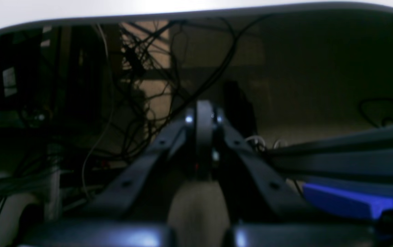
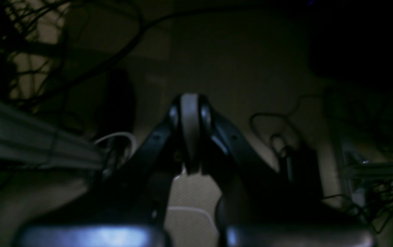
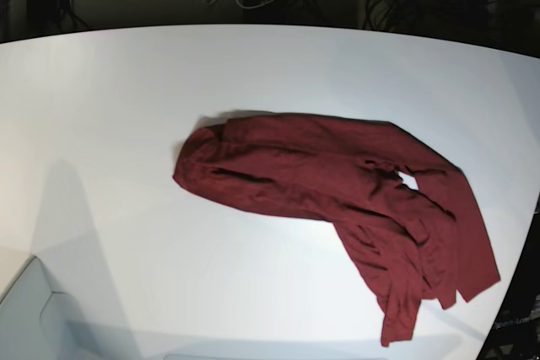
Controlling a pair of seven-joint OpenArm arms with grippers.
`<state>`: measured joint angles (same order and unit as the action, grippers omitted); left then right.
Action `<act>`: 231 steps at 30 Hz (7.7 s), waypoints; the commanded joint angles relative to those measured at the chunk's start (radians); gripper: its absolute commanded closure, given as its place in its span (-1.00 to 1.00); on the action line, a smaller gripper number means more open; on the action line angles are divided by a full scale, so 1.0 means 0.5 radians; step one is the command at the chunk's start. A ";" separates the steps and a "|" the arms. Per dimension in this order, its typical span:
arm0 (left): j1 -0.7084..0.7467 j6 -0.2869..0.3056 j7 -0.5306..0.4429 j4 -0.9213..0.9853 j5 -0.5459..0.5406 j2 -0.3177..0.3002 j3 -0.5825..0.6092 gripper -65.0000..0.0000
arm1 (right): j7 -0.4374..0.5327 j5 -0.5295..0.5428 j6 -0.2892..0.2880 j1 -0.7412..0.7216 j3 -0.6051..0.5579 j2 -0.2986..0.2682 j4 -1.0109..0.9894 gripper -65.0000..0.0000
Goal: Layout the t-shirt on the table in an organized manner, then fold the t-shirt properly
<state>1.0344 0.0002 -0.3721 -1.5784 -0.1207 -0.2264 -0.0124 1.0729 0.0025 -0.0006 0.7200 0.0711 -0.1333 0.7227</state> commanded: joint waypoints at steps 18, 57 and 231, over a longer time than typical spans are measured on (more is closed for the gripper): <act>0.041 -0.008 -0.052 -0.500 -0.002 0.043 -0.345 0.99 | 0.004 0.009 0.000 0.016 0.028 0.007 1.128 1.00; -1.018 0.010 0.847 -0.586 -0.002 0.138 -0.946 0.98 | -2.427 0.003 -0.010 -0.840 -0.629 0.195 1.984 0.10; -1.604 0.007 0.850 0.203 0.430 0.206 -1.042 0.87 | -2.371 0.006 -0.013 -0.533 0.071 -0.103 1.656 1.00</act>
<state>0.2329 0.0074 0.0753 -1.4590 0.0895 -0.1158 -0.5285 -0.0841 0.0044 -0.0071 0.4450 0.1040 -0.1799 1.5448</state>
